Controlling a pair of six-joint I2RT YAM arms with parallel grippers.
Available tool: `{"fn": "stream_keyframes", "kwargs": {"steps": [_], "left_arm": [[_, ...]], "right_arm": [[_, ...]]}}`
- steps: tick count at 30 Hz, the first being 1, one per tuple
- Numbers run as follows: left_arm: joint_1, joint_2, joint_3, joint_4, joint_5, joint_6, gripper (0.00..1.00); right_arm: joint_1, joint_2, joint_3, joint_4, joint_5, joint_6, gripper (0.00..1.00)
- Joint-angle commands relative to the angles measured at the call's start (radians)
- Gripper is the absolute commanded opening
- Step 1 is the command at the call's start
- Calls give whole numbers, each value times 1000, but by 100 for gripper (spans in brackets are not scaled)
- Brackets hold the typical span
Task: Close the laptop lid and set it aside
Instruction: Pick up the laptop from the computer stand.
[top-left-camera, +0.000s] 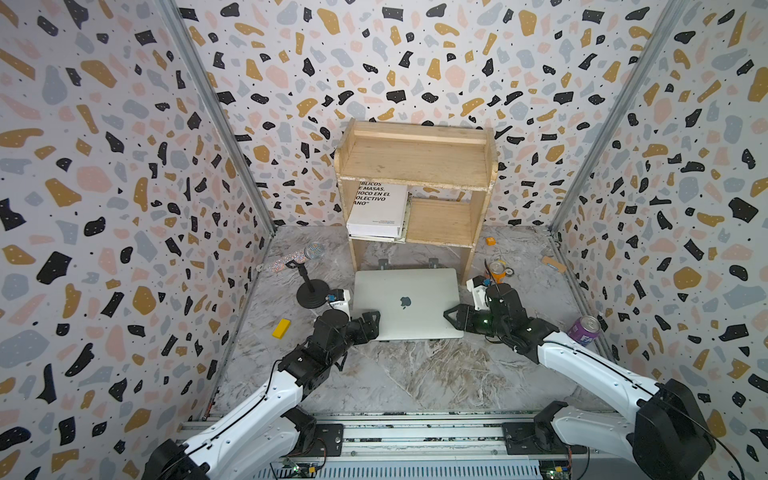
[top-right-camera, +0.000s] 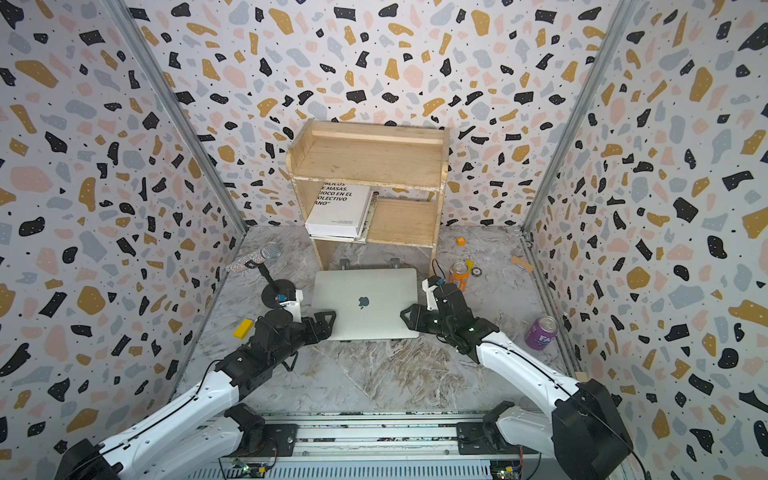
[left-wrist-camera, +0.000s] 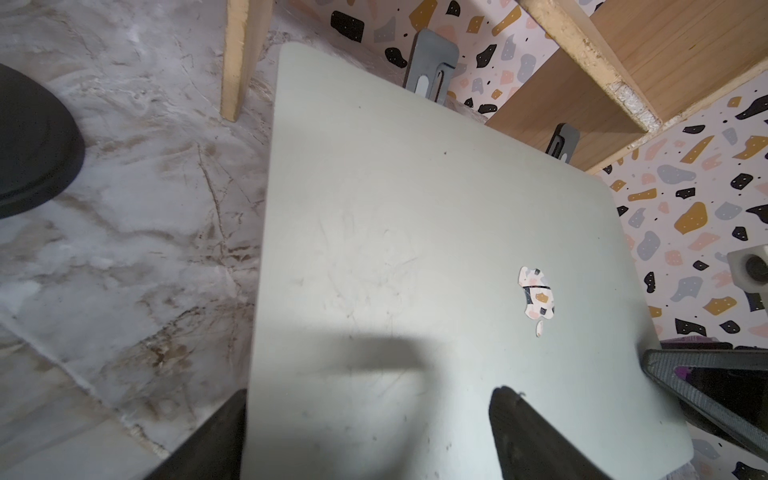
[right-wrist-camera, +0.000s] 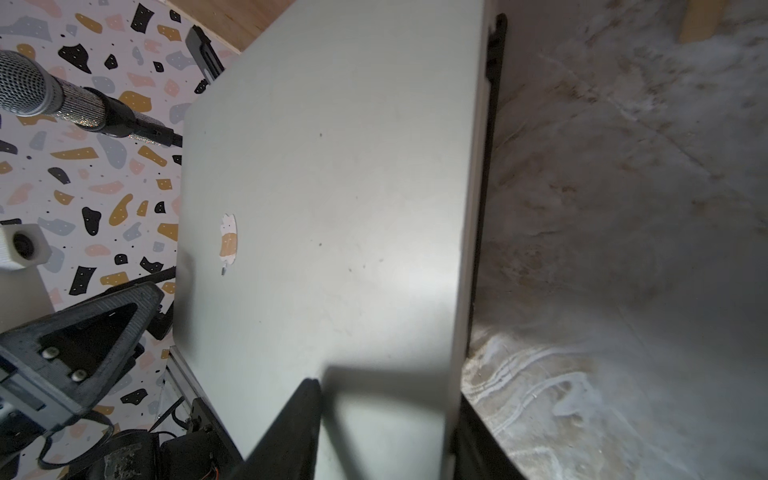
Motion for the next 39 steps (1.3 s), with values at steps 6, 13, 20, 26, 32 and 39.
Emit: {"fn": "stream_keyframes", "kwargs": {"steps": [6, 13, 20, 26, 32, 39], "left_arm": [[-41, -48, 112, 144, 131, -6, 86], [-40, -73, 126, 121, 135, -18, 86], [-40, -92, 135, 127, 167, -72, 86], [-41, -124, 149, 121, 174, -104, 85], [-40, -134, 166, 119, 186, -127, 81], [-41, -139, 176, 128, 191, -138, 78]], "right_arm": [[20, -42, -10, 143, -140, 11, 45], [17, -81, -26, 133, -141, 9, 44], [14, -118, -31, 124, -160, 10, 44], [-13, -140, -41, 127, -180, 18, 43], [-29, -148, -61, 176, -217, 51, 40], [-31, -153, -75, 223, -245, 80, 37]]}}
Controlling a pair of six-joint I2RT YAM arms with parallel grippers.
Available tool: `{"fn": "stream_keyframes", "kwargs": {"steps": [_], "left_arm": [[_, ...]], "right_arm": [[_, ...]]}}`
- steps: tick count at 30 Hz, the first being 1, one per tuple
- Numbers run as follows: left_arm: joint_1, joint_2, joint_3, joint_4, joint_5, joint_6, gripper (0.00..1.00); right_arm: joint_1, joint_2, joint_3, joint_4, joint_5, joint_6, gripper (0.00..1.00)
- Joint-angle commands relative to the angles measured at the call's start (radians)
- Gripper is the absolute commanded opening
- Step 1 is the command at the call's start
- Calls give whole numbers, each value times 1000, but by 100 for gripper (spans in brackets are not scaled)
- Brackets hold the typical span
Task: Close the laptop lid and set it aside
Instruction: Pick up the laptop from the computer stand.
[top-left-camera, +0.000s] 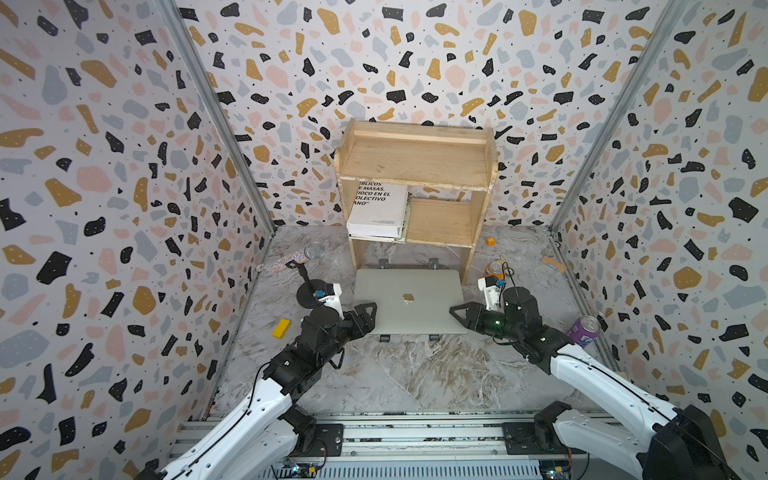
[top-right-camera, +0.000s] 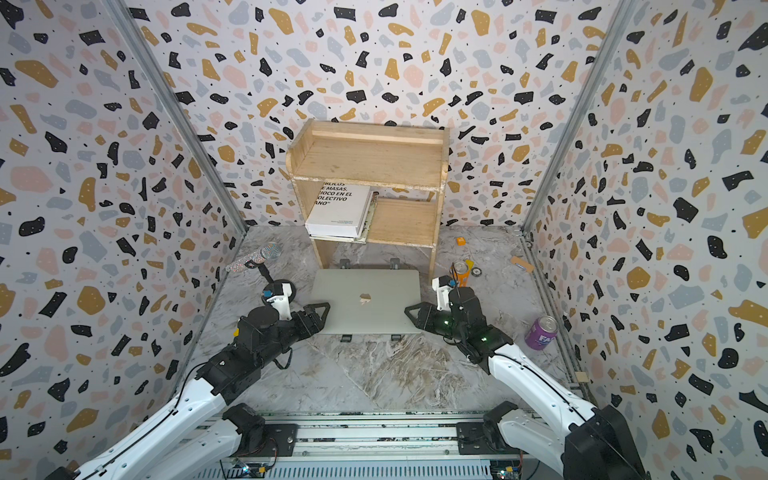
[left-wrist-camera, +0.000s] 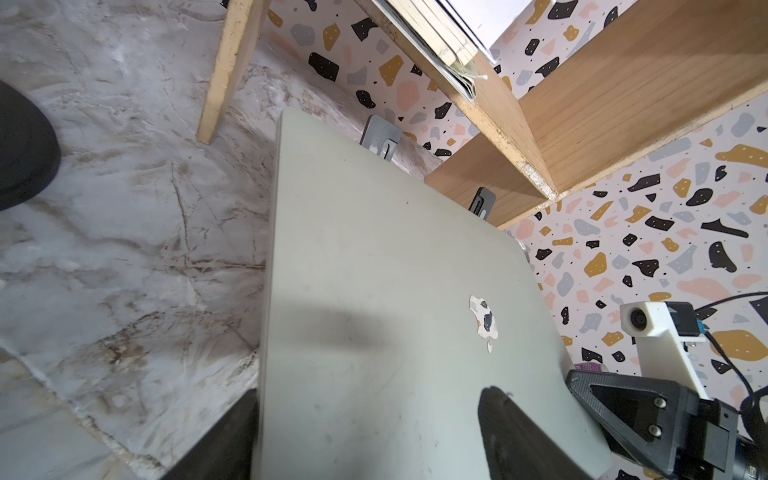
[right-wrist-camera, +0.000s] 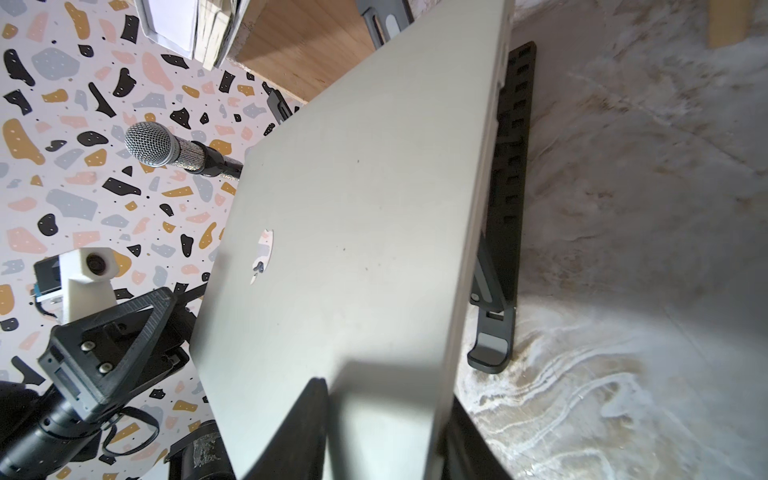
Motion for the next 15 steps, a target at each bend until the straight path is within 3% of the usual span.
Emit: {"fn": "stream_keyframes", "kwargs": {"steps": [1, 15], "left_arm": [[-37, -29, 82, 242, 169, -28, 78], [-37, -18, 69, 308, 169, -131, 73]], "right_arm": [[32, -27, 6, 125, -140, -30, 37], [-25, -62, -4, 164, -213, 24, 35]]}}
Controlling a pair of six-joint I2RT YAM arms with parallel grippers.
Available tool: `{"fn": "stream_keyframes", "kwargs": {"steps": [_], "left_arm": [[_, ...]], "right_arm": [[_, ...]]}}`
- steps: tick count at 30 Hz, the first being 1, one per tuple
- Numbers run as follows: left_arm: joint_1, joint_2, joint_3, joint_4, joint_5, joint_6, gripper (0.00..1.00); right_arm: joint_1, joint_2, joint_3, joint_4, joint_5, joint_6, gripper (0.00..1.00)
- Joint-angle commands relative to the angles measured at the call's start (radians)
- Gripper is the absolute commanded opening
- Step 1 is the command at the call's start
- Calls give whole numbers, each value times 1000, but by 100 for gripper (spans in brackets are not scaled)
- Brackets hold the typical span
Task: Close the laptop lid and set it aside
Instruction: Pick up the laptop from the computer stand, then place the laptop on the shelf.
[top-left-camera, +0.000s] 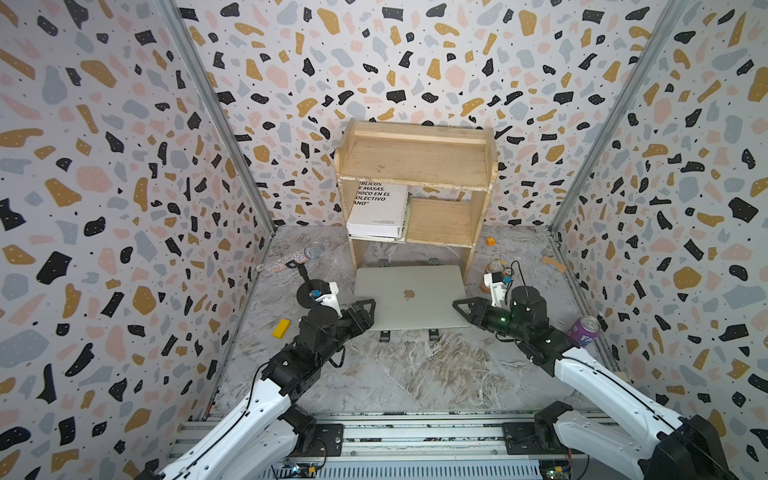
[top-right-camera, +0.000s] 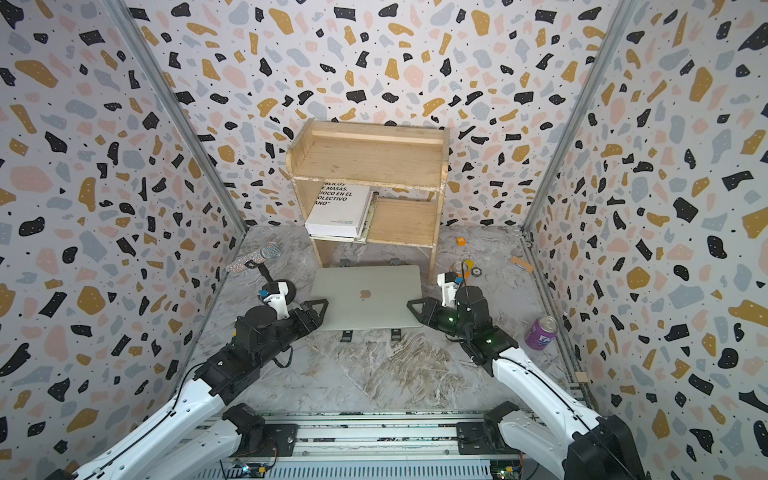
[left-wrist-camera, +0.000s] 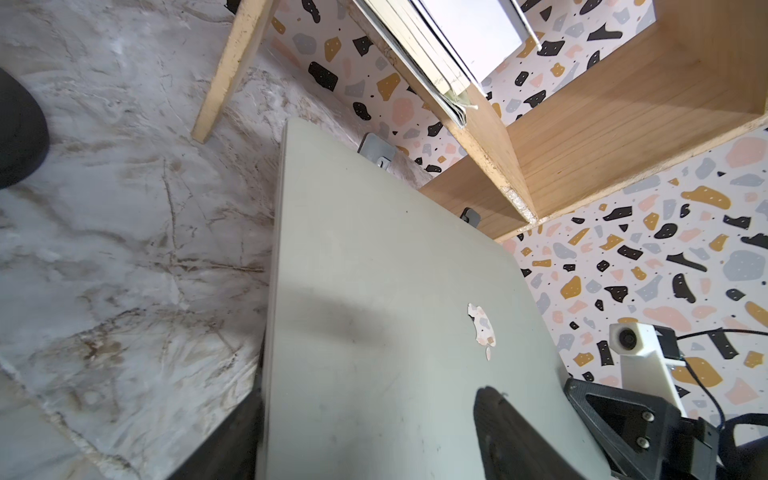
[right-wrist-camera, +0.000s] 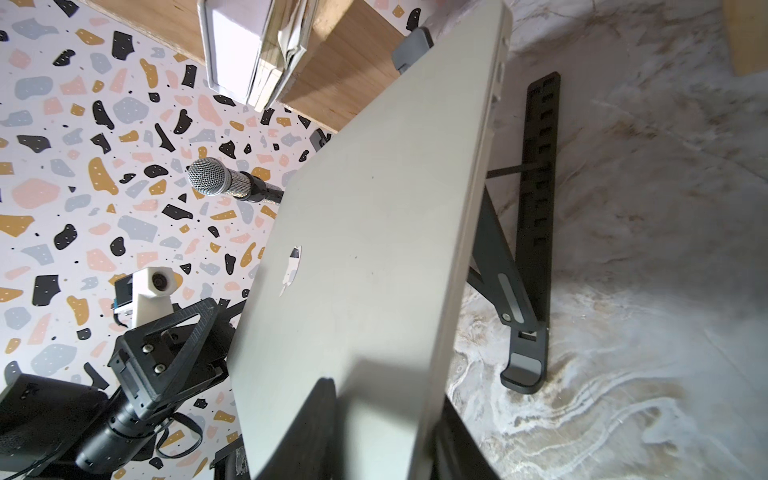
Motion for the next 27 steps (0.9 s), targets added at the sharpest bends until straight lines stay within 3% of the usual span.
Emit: {"fn": "stream_keyframes", "kwargs": {"steps": [1, 16, 27], "left_arm": [[-38, -9, 52, 300, 180, -50, 71], [-21, 19, -8, 486, 255, -232, 46], [-14, -12, -10, 445, 250, -273, 39]], "right_arm": [[16, -15, 6, 96, -170, -43, 34], [-60, -14, -34, 211, -275, 48, 32], [-105, -46, -26, 277, -324, 144, 29]]}}
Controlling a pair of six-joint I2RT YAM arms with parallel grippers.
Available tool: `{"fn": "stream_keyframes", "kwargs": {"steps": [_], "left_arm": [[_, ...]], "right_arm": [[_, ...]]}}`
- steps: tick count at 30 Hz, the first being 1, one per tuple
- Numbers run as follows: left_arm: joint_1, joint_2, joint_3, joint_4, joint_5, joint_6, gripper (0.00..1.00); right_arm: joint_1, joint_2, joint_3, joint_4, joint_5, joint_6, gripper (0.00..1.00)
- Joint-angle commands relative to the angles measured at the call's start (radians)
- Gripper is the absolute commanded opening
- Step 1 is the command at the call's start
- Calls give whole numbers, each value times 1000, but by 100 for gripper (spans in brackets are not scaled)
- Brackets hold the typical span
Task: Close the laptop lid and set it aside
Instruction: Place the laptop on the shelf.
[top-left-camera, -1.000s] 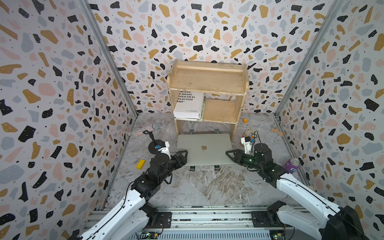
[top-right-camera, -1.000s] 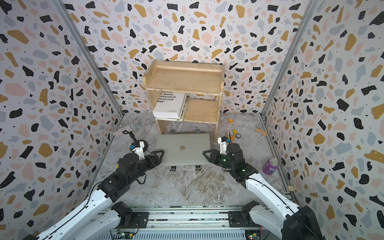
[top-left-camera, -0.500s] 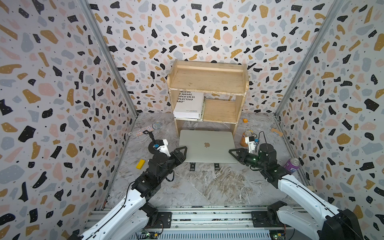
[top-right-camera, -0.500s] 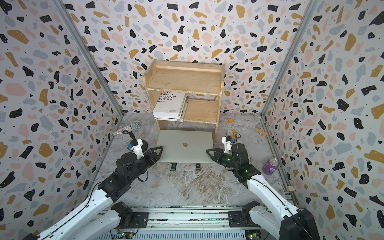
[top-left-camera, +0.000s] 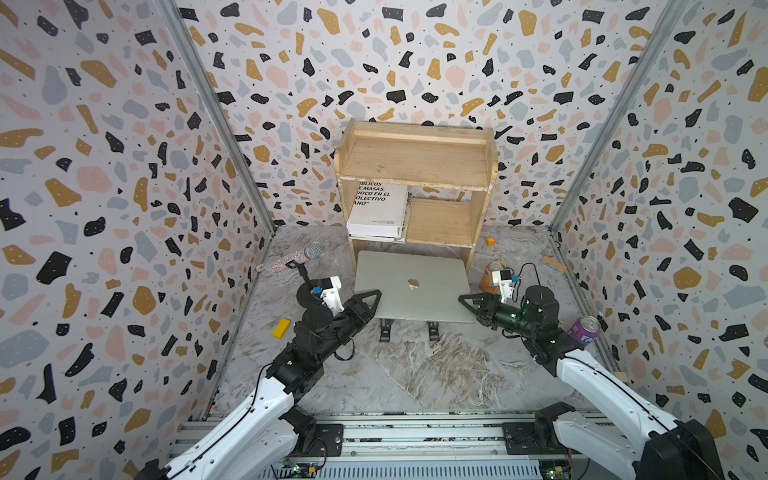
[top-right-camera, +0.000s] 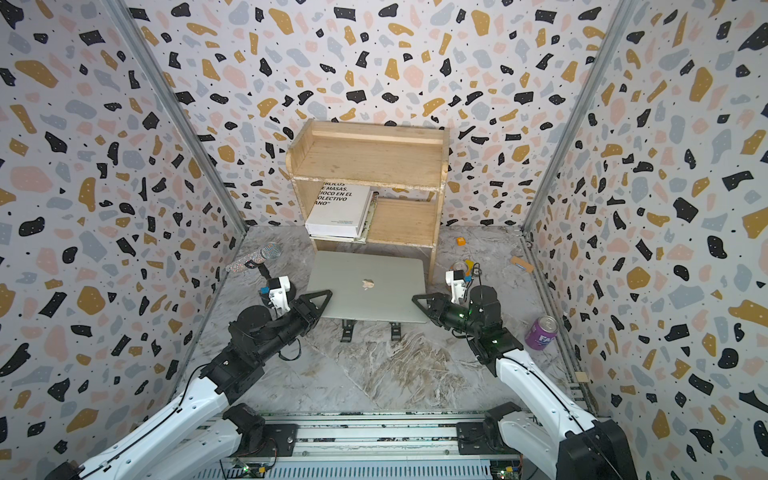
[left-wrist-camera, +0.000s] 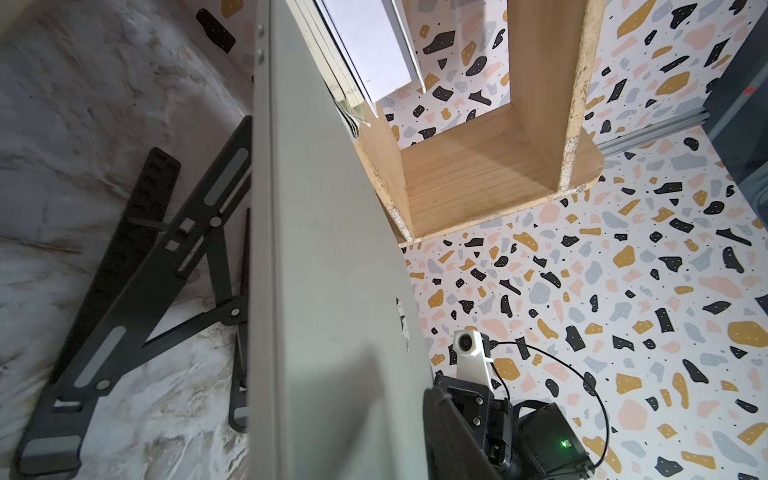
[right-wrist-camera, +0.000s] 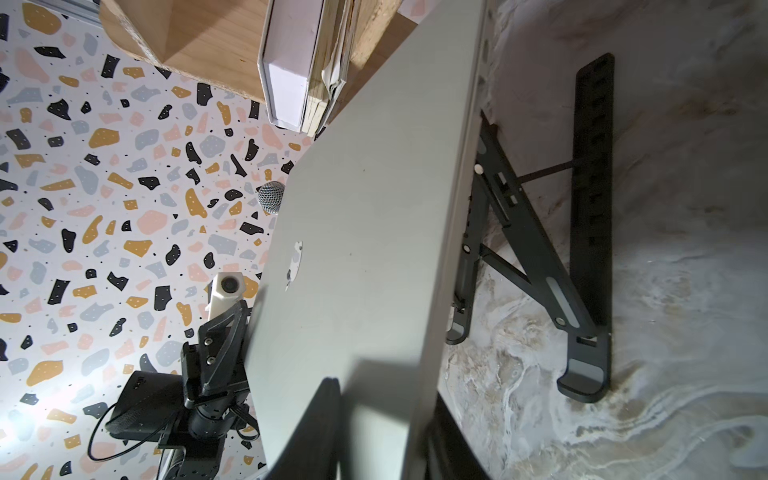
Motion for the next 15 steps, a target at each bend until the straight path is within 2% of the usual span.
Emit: {"fn": "stream_keyframes", "kwargs": {"steps": [1, 15], "left_arm": [[-14, -35, 29, 154, 90, 2, 38], [-4, -38, 84, 73, 78, -2, 26]], "right_arm": [[11, -46, 34, 110, -128, -22, 28], [-23, -79, 158, 65, -179, 34, 21]]}}
